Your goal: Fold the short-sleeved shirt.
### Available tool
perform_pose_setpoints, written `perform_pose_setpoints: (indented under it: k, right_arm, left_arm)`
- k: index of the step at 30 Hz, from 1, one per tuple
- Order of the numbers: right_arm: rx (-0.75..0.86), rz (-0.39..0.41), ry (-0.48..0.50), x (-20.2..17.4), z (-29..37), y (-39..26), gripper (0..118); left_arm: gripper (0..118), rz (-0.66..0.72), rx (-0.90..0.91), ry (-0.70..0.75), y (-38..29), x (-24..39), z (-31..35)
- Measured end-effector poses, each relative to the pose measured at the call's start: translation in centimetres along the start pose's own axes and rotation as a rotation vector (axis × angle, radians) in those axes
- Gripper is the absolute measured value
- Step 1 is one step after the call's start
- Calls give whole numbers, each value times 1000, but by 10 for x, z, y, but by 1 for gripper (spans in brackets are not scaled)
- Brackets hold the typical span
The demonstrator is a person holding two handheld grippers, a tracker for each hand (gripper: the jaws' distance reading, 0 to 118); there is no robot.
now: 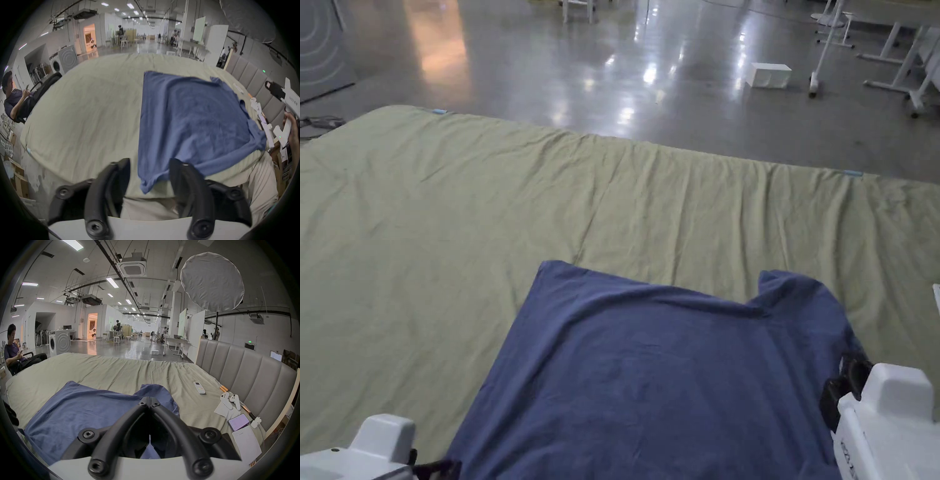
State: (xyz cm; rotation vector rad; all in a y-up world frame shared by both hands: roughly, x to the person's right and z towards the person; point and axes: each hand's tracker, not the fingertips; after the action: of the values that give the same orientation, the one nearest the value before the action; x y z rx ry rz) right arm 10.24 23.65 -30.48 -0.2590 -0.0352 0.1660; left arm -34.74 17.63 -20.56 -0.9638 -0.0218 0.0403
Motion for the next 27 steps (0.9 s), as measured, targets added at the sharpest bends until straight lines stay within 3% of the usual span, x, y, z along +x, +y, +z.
perform_pose_setpoints:
  k: [1,4,10,14,17,21,27]
  right_arm:
    - [-5,1,3,0,0,-1,0]
    - [-21,6,8,-3,-2,-4,0]
    - [-46,11,13,-3,-2,-11,0]
    - [-62,8,11,-2,-2,-16,0]
    - [-75,-5,14,-1,-1,-19,0]
    - [-85,-3,21,-1,-1,-23,0]
    - [-95,7,24,13,5,-28,0]
  left_arm:
    - [64,4,-8,3,-3,-1,-3]
    - [72,33,-49,9,-6,-4,-19]
    - [73,140,-113,44,-6,-13,-62]
    - [72,112,-131,74,-3,-11,-71]
    - [56,77,-150,68,1,-11,-72]
    - [11,57,-157,21,5,-2,-68]
    - [7,168,-126,-23,4,-8,-57]
